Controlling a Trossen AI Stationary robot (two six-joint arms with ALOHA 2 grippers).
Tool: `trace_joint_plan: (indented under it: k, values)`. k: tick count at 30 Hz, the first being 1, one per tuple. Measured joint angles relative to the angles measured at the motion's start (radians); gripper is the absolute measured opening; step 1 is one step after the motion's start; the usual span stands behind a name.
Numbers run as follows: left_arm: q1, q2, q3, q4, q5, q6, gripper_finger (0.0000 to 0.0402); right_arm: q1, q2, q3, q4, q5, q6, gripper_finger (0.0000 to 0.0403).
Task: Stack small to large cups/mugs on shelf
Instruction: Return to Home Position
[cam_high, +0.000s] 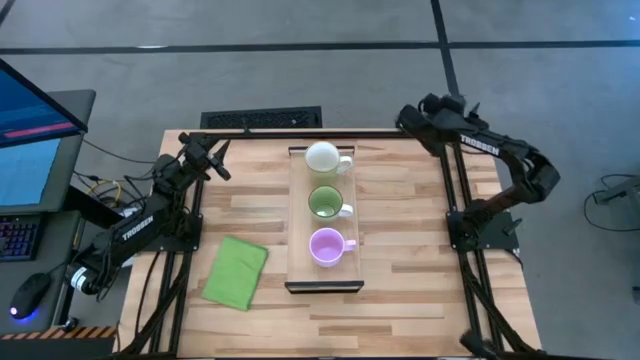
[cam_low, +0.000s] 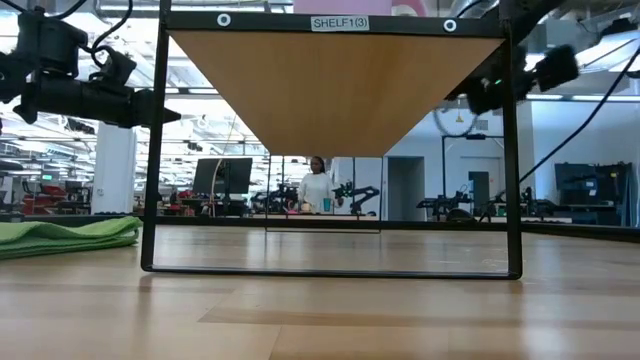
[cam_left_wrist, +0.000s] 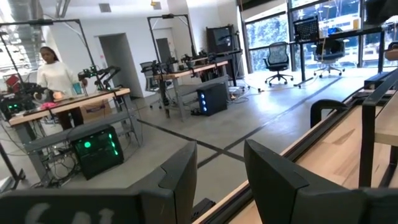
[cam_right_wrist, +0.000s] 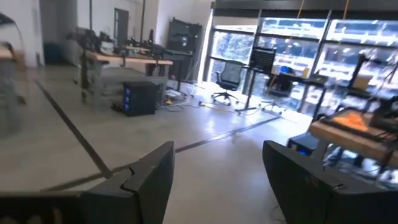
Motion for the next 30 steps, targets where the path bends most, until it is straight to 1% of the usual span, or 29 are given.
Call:
trace_joint_plan:
  k: [4, 7, 9, 17, 26, 30]
  values:
    - [0.000, 0.000, 0.000, -0.003, 0.000, 0.000, 0.0126, 0.026, -0.061, -0.015, -0.306, 0.002, 0.327, 0.0268]
    - [0.000, 0.000, 0.000, -0.003, 0.000, -0.001, 0.0126, 0.079, -0.084, -0.048, -0.429, 0.003, 0.417, 0.0268]
    - [0.000, 0.000, 0.000, -0.003, 0.000, -0.012, 0.0126, 0.126, -0.085, -0.072, -0.454, 0.002, 0.421, 0.0268]
    - [0.000, 0.000, 0.000, -0.024, 0.000, -0.052, 0.0126, 0.324, -0.088, -0.175, -0.453, 0.002, 0.392, 0.0268]
    - [0.000, 0.000, 0.000, -0.023, 0.000, -0.105, 0.0126, 0.672, -0.094, -0.190, -0.454, 0.002, 0.398, 0.0268]
    - [0.000, 0.000, 0.000, -0.024, 0.009, -0.134, 0.0126, 0.794, -0.096, -0.190, -0.453, 0.002, 0.399, 0.0268]
